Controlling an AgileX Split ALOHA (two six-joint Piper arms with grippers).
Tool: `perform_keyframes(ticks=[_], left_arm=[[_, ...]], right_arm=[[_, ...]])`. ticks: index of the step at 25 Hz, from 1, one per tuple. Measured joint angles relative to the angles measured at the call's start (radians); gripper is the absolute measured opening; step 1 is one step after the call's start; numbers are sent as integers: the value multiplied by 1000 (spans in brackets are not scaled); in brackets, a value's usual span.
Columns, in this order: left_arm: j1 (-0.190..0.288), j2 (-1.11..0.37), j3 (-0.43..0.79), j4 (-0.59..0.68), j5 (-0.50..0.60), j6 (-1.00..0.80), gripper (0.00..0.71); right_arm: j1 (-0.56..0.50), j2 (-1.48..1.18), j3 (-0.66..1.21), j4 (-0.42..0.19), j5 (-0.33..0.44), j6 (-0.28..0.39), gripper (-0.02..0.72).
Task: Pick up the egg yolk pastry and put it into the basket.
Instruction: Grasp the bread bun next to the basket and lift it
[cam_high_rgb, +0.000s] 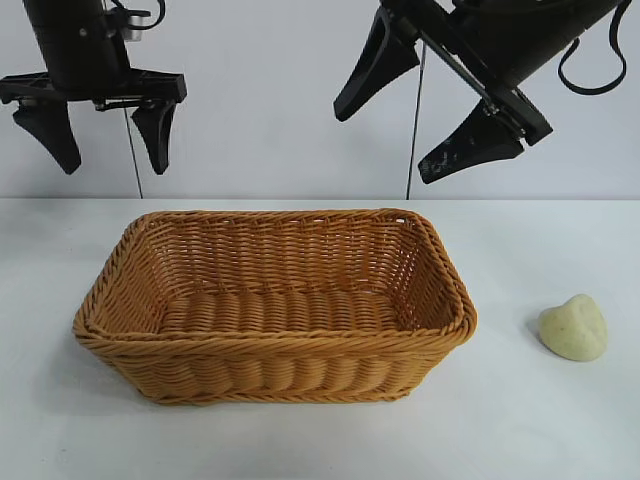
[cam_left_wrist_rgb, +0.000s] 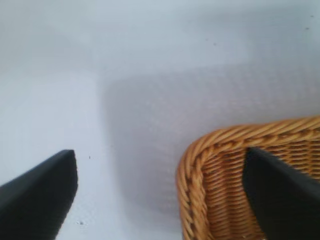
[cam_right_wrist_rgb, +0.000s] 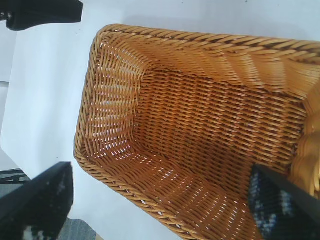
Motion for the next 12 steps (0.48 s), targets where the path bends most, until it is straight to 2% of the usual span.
perform_keyframes(ticks=[2, 12], left_arm=[[25, 0, 0, 0, 0, 7, 689], [214, -9, 8, -11, 0, 48, 689]], right_arm=[[0, 0, 0, 0, 0, 0, 651], [0, 0, 0, 0, 0, 0, 651]])
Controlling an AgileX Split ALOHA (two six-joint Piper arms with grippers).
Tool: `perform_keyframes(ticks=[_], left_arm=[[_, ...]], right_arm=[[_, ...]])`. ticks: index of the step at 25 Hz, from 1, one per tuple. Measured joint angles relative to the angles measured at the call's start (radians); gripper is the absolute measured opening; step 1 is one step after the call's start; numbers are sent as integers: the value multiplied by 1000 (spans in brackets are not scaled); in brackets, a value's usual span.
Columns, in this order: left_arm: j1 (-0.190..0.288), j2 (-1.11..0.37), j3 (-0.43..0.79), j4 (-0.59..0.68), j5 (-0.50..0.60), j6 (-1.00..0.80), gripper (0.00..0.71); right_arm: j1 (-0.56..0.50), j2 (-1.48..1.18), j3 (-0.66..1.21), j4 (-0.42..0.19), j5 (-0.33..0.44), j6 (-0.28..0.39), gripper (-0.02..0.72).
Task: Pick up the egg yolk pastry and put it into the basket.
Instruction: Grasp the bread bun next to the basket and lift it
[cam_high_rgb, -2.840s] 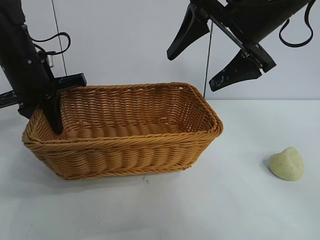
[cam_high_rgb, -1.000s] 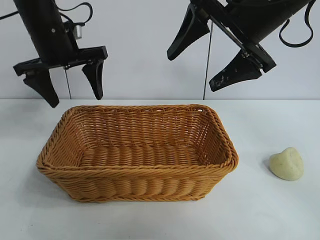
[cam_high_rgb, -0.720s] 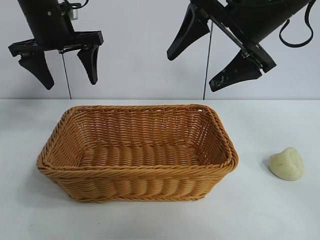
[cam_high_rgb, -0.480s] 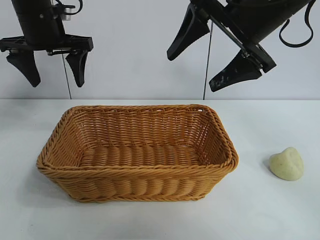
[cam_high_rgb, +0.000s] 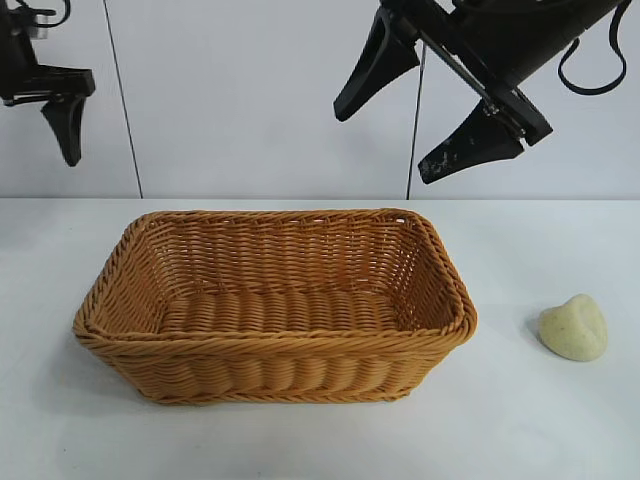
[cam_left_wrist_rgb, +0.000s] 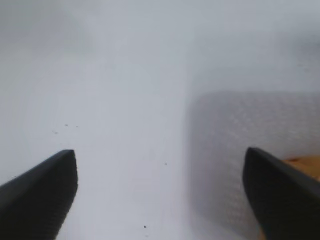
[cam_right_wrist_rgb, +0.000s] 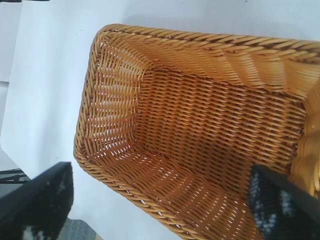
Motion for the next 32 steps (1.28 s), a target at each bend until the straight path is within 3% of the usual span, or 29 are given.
perform_keyframes(ticks=[5, 10, 26, 32], left_arm=[[10, -86, 84, -14, 0, 34, 689], [10, -257, 278, -20, 0, 44, 689], [10, -1113, 1086, -16, 1, 108, 689], [10, -1373, 1294, -16, -109, 108, 689]], right_arm=[[0, 0, 0, 0, 1, 0, 651], [0, 0, 0, 0, 1, 0, 651], [0, 0, 0, 0, 1, 0, 651], [0, 0, 0, 0, 1, 0, 651]])
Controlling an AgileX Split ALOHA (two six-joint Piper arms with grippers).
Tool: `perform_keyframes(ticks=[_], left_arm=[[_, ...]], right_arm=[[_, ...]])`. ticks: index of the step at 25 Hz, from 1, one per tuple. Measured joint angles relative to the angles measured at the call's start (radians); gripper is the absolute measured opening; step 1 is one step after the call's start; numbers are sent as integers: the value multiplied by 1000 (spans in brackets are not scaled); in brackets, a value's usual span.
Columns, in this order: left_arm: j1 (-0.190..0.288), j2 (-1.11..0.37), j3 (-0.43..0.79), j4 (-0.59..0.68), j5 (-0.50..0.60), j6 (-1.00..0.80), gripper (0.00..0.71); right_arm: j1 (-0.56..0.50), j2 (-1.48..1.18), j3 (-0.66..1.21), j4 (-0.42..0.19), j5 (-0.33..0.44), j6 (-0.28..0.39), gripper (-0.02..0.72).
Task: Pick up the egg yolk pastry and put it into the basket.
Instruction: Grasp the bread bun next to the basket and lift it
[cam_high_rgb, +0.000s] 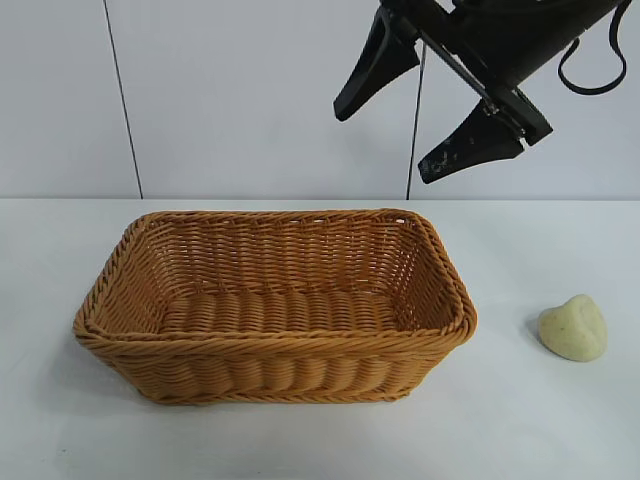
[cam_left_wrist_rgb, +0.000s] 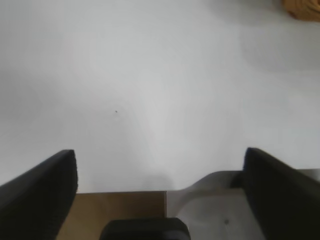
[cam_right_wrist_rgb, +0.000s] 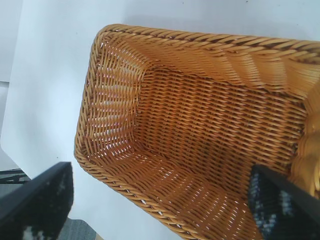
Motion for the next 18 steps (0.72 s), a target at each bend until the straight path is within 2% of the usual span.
perform_keyframes(ticks=[2, 5, 14, 18], left_arm=[[0, -161, 84, 0, -25, 0, 689], [0, -298, 134, -2, -27, 0, 689], [0, -599, 142, -11, -35, -1, 689], [0, -709, 144, -12, -36, -1, 689]], right_arm=[[0, 0, 0, 0, 0, 0, 651], [0, 0, 0, 0, 0, 0, 651], [0, 0, 0, 0, -1, 0, 651], [0, 0, -1, -38, -1, 0, 651]])
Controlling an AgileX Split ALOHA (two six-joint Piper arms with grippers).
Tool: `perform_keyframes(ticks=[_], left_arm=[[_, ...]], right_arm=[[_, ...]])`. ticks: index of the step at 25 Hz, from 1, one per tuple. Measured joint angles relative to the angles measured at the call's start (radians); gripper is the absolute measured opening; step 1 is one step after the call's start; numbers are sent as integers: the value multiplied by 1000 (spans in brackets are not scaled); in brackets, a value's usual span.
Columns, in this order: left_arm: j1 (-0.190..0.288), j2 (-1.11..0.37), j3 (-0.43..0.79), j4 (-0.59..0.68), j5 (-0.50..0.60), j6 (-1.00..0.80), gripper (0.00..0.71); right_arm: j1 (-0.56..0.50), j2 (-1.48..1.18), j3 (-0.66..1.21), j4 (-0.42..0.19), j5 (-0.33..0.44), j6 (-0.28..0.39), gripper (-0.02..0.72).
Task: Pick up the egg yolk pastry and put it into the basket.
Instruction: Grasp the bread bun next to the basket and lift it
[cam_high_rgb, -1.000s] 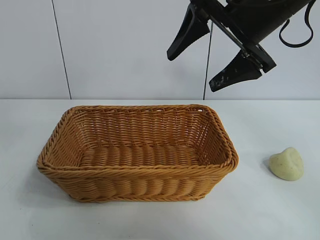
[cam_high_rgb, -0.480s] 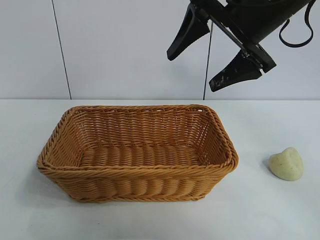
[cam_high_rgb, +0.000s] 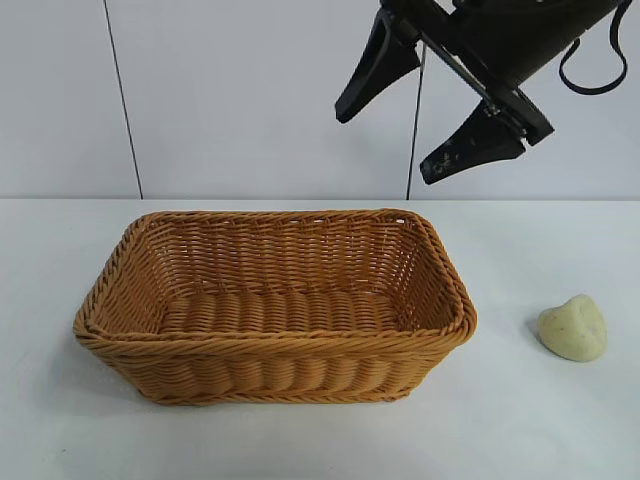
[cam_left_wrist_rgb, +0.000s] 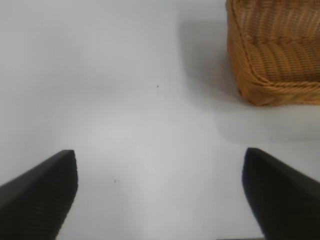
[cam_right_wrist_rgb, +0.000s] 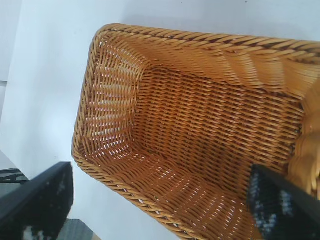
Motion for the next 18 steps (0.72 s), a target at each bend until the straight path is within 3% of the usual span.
perform_keyframes(ticks=[4, 12, 15, 18], left_arm=[[0, -62, 1, -1, -1, 0, 689], [0, -67, 3, -1, 0, 0, 689], [0, -67, 3, -1, 0, 0, 689], [0, -67, 3, -1, 0, -1, 689]], right_arm=[[0, 0, 0, -100, 1, 32, 651], [-41, 0, -13, -464, 17, 230, 651], [-97, 0, -14, -535, 28, 272, 651], [-149, 0, -14, -552, 31, 281, 651]])
